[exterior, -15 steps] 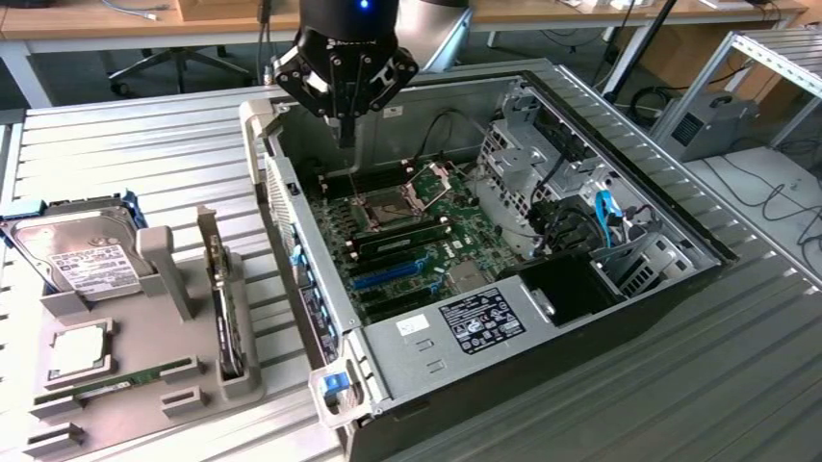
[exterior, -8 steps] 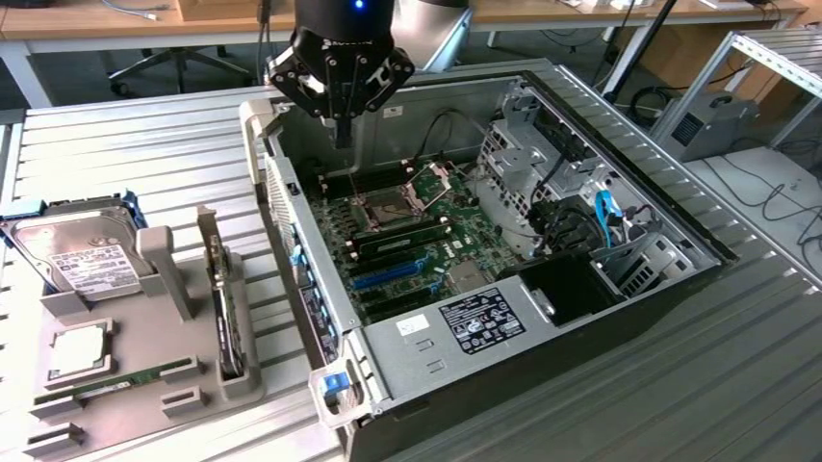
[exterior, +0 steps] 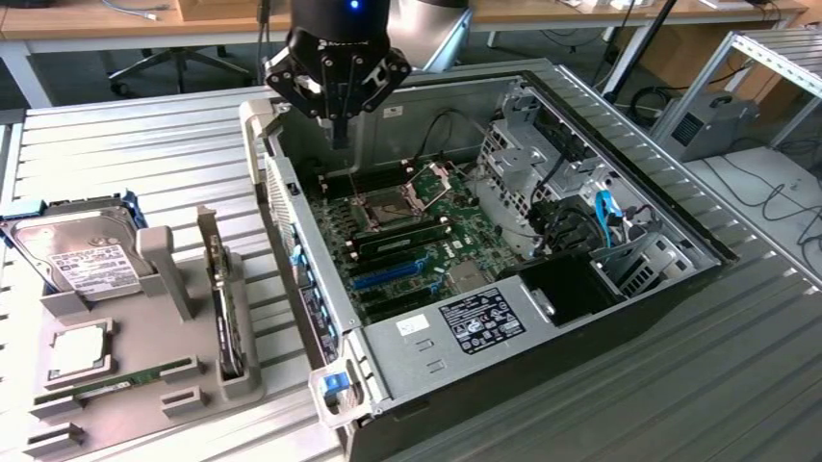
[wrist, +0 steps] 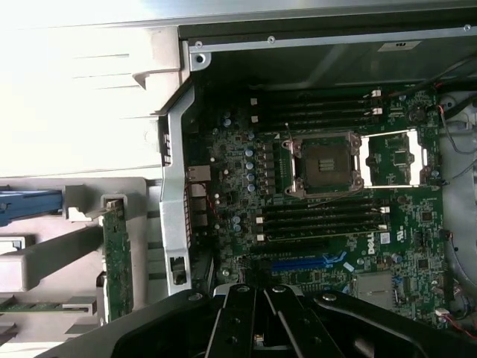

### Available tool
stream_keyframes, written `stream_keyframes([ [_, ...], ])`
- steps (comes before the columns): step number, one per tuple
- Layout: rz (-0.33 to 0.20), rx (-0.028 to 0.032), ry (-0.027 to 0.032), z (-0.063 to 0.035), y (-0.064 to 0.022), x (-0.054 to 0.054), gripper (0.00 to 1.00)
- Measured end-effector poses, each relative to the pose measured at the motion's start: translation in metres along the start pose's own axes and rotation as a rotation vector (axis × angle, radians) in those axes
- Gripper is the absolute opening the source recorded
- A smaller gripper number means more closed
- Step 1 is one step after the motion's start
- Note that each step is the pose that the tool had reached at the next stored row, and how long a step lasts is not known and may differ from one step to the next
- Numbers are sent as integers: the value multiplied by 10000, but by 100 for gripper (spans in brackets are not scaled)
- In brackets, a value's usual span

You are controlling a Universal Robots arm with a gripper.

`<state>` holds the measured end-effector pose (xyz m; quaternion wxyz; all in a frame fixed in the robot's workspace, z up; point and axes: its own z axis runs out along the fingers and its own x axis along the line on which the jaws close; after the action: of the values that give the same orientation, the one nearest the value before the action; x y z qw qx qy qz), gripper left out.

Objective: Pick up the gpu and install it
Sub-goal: 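Reach for the gpu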

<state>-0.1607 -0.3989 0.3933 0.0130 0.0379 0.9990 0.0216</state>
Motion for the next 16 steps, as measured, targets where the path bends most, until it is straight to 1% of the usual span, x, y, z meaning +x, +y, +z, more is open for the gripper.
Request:
stream_keyframes([
  [16,0,-2,-1,-1,-5,71,11],
])
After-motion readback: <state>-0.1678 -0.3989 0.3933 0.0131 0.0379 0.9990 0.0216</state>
